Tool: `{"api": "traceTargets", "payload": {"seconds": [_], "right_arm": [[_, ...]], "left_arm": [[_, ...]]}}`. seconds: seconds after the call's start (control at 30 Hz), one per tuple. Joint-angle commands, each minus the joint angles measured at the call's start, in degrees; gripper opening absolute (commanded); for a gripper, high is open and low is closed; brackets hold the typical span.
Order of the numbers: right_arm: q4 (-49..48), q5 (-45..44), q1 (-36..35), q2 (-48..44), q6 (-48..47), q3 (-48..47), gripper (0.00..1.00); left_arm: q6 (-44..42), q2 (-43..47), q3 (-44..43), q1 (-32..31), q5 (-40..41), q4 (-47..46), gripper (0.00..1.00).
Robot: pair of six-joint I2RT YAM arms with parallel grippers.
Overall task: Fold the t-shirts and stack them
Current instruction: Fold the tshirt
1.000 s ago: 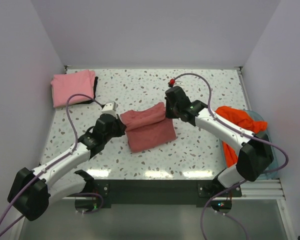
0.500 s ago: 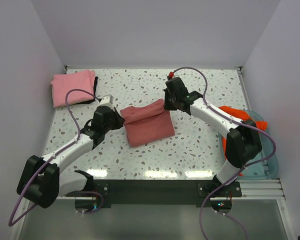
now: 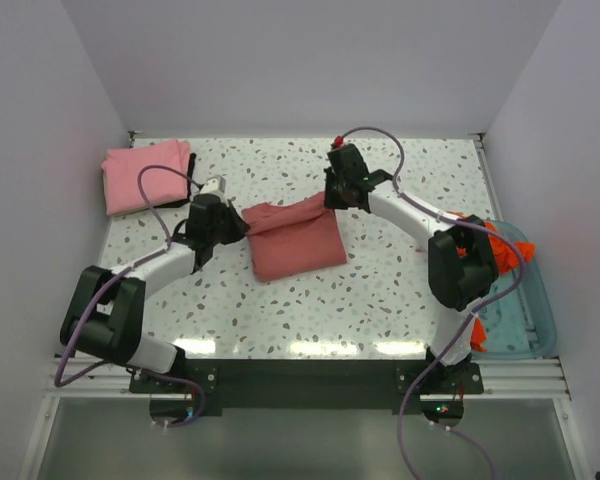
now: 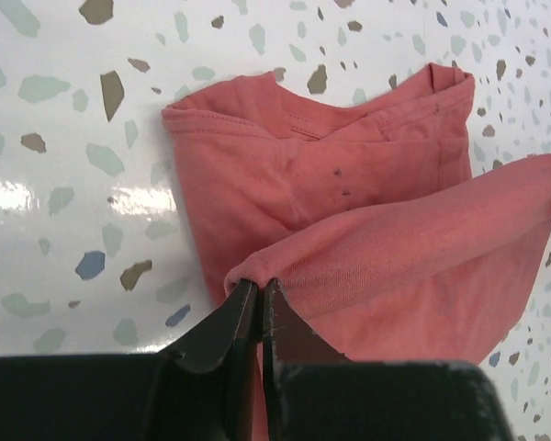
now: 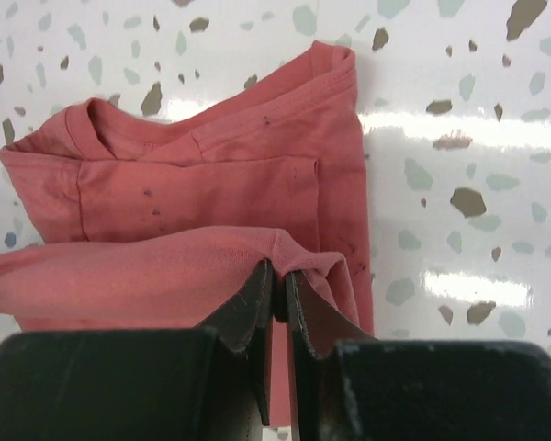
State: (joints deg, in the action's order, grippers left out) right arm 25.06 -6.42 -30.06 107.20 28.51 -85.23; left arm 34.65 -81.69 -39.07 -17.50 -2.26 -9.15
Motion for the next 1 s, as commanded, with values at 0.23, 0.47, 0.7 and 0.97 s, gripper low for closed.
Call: {"api": "traceTargets", "payload": {"seconds": [0.23, 0.47, 0.7, 0.97], "right_arm": [[-6.51, -0.79, 5.02, 3.73, 0.06, -13.56, 0.87], [-12.49, 5.0, 4.93, -4.45, -1.79, -2.06, 0.86], [-16.97, 15.46, 3.53, -5.78, -2.49, 5.95, 0.82], [-17.06, 21.27, 2.2, -0.07, -1.53, 7.71, 0.79]], "left_arm": [[-2.31, -8.84, -20.43, 5.72, -0.64, -2.55, 1.0], [-3.8, -2.43, -8.58, 5.72, -4.24, -7.11, 1.0], [-5.12, 3.2, 3.47, 5.72, -9.51, -14.75, 1.0], [-4.69, 1.27, 8.48, 5.72, -19.35, -21.69, 1.0]]}}
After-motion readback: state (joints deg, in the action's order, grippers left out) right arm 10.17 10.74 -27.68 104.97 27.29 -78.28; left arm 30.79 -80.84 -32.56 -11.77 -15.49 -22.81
